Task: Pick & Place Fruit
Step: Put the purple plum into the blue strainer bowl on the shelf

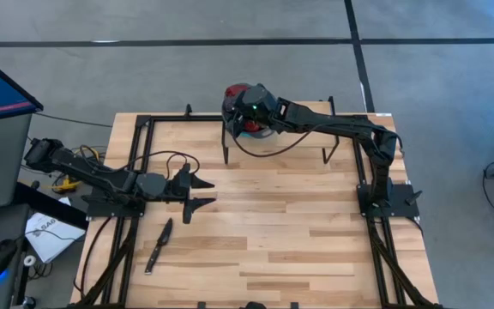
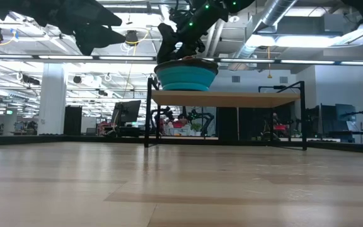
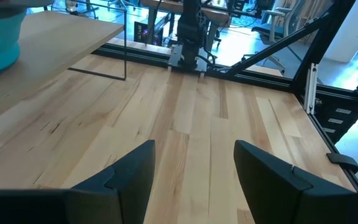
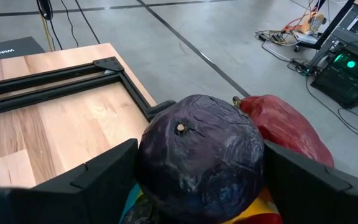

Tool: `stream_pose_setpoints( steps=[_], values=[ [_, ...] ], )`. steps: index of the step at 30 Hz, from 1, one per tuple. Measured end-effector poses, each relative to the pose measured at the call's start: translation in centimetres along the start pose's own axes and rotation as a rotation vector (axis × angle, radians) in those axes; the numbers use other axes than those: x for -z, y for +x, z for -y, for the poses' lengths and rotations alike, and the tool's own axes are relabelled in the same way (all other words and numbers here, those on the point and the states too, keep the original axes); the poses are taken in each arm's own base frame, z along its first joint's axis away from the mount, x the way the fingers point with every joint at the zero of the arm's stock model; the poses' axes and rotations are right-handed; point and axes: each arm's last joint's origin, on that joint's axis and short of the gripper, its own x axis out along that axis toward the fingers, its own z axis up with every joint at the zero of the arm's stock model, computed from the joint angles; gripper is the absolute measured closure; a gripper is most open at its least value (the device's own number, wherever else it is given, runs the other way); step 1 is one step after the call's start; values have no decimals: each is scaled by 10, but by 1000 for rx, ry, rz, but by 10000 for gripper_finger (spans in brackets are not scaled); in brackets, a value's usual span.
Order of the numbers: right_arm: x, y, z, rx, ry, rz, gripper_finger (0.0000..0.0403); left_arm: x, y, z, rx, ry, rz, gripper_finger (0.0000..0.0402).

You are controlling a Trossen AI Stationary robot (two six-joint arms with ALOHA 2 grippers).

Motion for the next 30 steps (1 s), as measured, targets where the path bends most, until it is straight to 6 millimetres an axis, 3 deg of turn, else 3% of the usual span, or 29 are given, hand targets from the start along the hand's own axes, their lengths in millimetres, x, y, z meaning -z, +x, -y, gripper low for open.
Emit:
stream_pose_setpoints(
  steps=[7, 12, 18, 30],
  values=[
    [0, 0, 0, -2, -6, -1, 81, -3, -1, -1, 2, -36, 24, 189],
    [0, 0, -1, -5, -11, -3, 81, -27, -10, -9, -21, -70, 128, 189],
    [0, 0, -1, -7, -11, -3, 81, -51, -21, -31, -130, -25, 242, 189],
    [0, 0, -2, -33, -27, -2, 81, -52, -8, -75, -409, 31, 213, 189]
  ],
)
